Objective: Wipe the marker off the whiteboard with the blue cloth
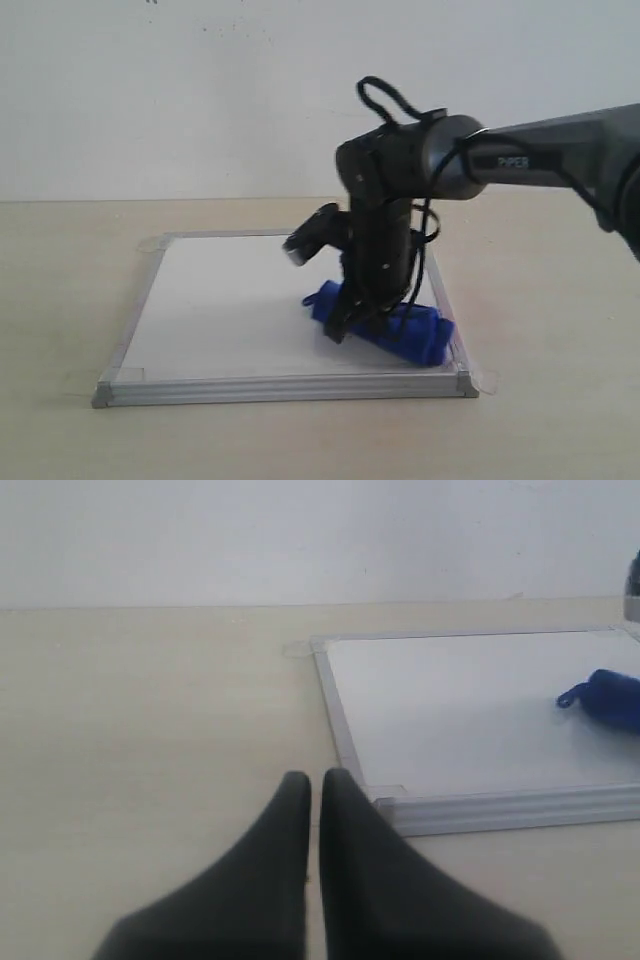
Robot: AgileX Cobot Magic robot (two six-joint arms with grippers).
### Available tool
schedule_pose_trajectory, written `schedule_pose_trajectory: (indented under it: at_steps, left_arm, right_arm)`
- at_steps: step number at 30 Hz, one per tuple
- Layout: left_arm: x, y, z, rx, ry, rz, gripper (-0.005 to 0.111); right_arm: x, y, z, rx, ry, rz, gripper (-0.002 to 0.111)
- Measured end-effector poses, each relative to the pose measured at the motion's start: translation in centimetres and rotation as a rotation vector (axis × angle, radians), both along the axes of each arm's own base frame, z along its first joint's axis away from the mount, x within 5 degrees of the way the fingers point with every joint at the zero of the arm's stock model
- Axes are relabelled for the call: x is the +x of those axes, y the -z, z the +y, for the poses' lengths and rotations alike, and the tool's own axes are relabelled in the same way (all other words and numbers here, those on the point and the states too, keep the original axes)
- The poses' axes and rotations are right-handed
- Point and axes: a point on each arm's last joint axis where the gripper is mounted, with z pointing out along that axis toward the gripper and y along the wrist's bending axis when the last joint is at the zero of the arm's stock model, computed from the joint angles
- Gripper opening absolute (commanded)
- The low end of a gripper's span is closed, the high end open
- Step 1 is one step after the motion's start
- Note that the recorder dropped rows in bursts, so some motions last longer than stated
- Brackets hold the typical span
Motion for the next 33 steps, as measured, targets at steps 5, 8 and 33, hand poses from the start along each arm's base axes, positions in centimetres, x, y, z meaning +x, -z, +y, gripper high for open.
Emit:
schedule_pose_trajectory:
  at_steps: [5,8,33]
  left_arm:
    - [0.0,0.0,0.0,0.0,0.0,0.0,0.004]
    - [0.0,0.0,0.0,0.0,0.0,0.0,0.004]
    - [0.0,0.0,0.0,0.0,0.0,0.0,0.004]
  right_arm:
    - [3.2,-0.4,-7.9,-0.032,0.319,0.058,-0.001]
    - [3.6,-1.5,-9.8,0.014,0.434,0.071,-0.001]
    - [4.7,-9.7,-17.3,0.527,1.025,0.083,-0.001]
